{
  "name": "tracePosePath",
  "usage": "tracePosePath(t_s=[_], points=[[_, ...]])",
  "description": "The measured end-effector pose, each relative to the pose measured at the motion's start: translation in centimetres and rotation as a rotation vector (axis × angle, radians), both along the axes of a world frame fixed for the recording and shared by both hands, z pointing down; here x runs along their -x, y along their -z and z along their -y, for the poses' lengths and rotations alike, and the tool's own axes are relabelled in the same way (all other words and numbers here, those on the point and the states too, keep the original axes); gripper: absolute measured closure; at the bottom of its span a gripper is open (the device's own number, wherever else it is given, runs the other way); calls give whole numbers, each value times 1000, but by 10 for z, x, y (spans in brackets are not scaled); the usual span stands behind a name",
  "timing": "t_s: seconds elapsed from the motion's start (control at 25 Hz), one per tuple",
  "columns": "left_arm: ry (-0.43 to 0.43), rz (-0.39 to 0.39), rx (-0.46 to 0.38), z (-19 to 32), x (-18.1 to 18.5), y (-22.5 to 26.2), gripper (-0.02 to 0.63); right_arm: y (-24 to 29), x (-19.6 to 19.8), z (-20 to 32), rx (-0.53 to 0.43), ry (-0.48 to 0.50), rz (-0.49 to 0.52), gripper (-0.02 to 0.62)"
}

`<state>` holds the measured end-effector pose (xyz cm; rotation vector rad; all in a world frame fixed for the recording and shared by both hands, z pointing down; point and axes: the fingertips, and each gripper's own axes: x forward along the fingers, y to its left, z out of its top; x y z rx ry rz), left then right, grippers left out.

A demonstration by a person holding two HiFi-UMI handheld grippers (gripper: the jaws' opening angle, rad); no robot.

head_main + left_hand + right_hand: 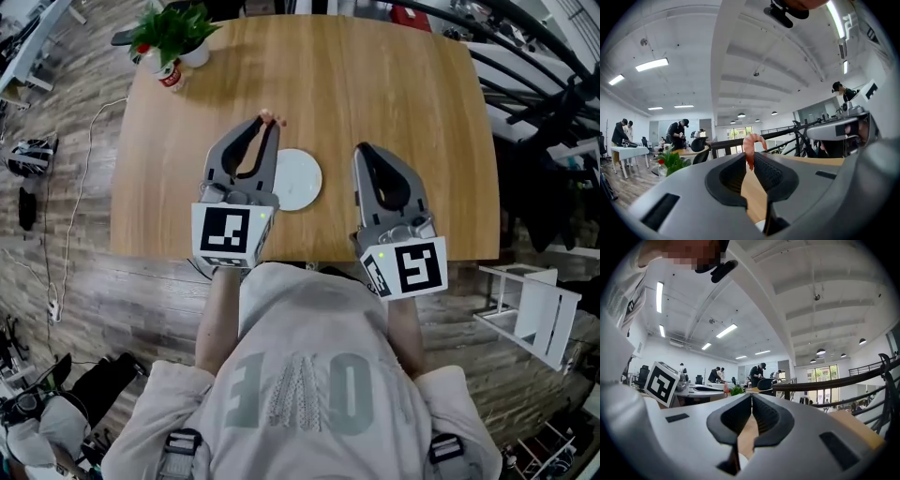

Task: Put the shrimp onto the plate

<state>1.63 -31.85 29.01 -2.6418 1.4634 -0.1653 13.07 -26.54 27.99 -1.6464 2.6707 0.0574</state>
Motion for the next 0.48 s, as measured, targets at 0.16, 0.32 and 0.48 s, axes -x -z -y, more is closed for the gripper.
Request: tracePosePath(t_s=[0.16, 0.32, 0.48], points=[[-36, 84, 102, 25, -7, -43, 549, -10, -8, 19, 34, -46, 13, 574], [-49, 192, 212, 32, -8, -88, 549, -18, -12, 28, 73, -50, 18, 574], [-50, 200, 322, 35, -4, -124, 549, -34, -11, 39, 127, -46, 25, 574]])
